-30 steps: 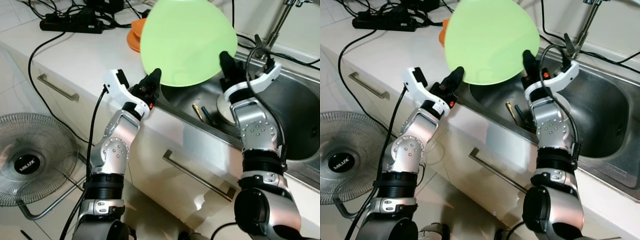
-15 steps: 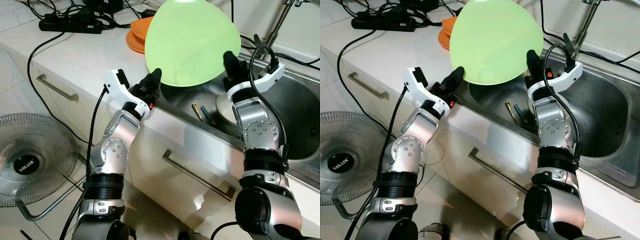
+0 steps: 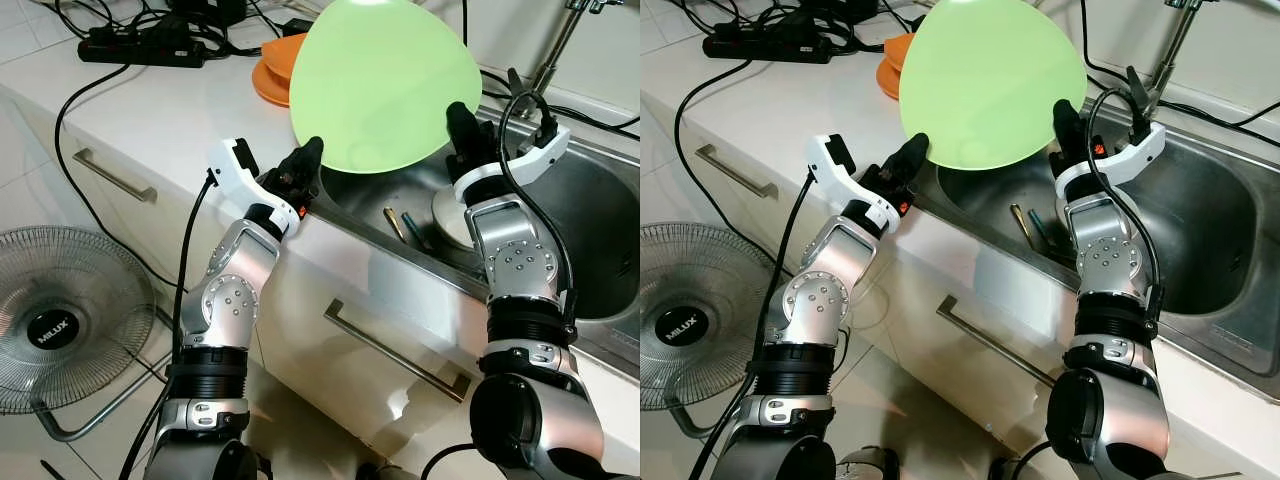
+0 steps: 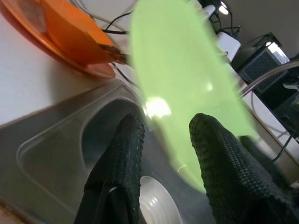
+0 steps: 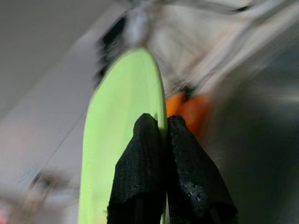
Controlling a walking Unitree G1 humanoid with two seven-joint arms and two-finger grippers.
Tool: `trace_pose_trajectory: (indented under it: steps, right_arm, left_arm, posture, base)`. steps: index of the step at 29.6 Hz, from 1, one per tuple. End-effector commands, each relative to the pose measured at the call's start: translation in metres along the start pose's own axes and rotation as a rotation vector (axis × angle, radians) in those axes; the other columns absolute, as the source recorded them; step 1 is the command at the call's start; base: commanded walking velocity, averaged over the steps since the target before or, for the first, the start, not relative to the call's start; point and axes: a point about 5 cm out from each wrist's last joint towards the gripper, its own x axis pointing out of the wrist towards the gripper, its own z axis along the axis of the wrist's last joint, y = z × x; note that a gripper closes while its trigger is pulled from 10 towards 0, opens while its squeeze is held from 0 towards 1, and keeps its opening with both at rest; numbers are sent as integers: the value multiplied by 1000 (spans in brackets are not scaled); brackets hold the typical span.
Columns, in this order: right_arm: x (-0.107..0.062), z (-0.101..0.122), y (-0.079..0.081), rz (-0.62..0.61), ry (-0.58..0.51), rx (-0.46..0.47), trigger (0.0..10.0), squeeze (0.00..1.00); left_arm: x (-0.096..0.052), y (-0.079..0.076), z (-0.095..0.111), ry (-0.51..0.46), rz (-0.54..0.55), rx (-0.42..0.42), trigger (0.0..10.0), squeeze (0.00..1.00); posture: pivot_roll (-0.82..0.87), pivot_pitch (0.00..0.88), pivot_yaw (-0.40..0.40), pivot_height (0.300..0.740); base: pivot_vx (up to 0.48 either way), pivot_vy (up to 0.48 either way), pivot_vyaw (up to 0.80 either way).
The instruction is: Kitchen organization
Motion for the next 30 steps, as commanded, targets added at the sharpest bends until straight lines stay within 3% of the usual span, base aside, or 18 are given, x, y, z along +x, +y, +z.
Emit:
trace_pose_trajectory:
  steps: [1, 4, 5, 6, 14, 18, 21, 30]
  right_arm:
    - [1, 25, -11, -104, -128, 63, 0, 0]
    - [1, 20, -11, -117, -103, 72, 0, 0]
    - [1, 17, -10, -115, -84, 61, 8510, 0]
    - [2, 14, -9, -111, -70, 65, 10000, 0]
    - [6, 24, -13, -161, -125, 25, 10000, 0]
    - [3, 40, -21, -250, -200, -110, 10000, 0]
    - [0, 51, -27, -299, -246, -139, 10000, 0]
    - [-3, 60, -34, -339, -303, -158, 10000, 0]
  left_arm:
    - [0, -1, -1, 14, -3, 11, 10000, 0]
    - [-2, 5, 0, 14, 17, 15, 10000, 0]
    - [-3, 7, 0, 11, 25, 15, 10000, 0]
    - [-3, 8, 1, 9, 32, 17, 10000, 0]
    - [-6, 12, 4, 0, 47, 24, 10000, 0]
    - [-7, 13, 5, -2, 52, 32, 10000, 0]
    - [-8, 14, 6, -5, 54, 38, 10000, 0]
    - [-8, 14, 6, -6, 56, 50, 10000, 0]
  posture:
    - [97, 72, -11, 740]
    - [98, 73, -11, 740]
    - [98, 73, -11, 740]
    - [97, 73, -11, 740]
    - [102, 73, -14, 740]
    - [103, 73, -17, 740]
    - [103, 73, -18, 740]
    - [103, 73, -15, 740]
  base:
    - [0, 0, 0]
    - [0, 0, 0]
    - [0, 0, 0]
    - [0, 0, 0]
    - [0, 0, 0]
    - [0, 0, 0]
    - [0, 0, 0]
    - [0, 0, 0]
